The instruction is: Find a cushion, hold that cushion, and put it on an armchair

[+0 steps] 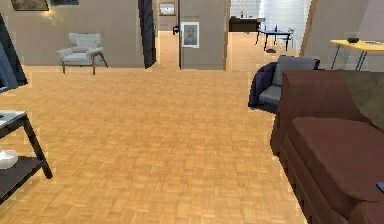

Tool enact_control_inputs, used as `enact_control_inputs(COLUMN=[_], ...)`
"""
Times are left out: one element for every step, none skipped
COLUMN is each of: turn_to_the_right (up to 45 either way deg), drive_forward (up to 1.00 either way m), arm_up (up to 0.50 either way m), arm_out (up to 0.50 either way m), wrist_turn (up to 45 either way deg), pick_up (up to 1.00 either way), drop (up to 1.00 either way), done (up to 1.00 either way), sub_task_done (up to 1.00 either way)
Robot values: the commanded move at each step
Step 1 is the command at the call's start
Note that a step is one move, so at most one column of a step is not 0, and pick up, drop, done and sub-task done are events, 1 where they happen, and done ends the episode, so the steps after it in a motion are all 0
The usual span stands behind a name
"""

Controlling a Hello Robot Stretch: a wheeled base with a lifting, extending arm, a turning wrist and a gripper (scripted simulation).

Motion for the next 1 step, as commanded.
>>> enact_control_inputs(turn_to_the_right=[0.0], drive_forward=[0.0], arm_up=[0.0], arm_out=[0.0], wrist_turn=[45.0], pick_up=[0.0], drop=[0.0], done=[0.0], sub_task_done=[0.0])
